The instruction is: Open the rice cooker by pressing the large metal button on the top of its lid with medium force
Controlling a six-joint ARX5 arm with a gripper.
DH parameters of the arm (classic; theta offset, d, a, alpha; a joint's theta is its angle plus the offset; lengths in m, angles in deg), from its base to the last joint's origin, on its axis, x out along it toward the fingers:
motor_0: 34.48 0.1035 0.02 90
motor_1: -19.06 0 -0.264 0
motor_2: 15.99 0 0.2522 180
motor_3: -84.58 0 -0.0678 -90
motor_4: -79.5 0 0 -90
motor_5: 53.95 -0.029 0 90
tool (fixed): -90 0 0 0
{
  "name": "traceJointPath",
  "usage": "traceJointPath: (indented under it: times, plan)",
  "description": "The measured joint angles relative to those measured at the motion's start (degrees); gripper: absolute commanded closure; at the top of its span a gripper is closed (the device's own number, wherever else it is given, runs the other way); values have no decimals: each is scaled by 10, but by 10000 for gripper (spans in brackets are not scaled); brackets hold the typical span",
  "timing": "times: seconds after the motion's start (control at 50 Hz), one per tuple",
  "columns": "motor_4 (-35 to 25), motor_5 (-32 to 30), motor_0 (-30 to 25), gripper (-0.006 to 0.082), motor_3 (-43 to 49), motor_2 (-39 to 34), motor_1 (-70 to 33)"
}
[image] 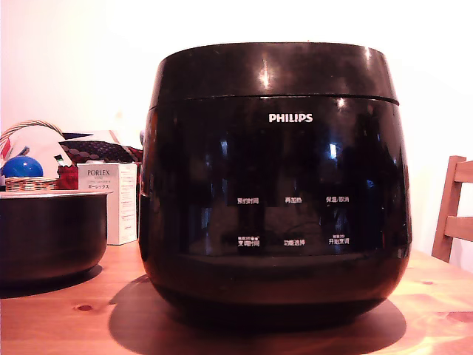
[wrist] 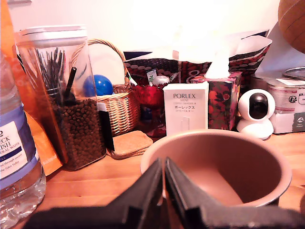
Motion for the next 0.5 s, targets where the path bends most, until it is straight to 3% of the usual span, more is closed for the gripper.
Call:
traceJointPath:
  times: [0.1, 0.34, 0.48, 0.5]
  plan:
    - [-54, -7, 26, 791, -23, -7, 3]
    - [-61, -10, 34, 791, -27, -7, 3]
    - [-95, 45, 34, 791, -52, -7, 3]
    - [-106, 92, 34, 791, -60, -7, 3]
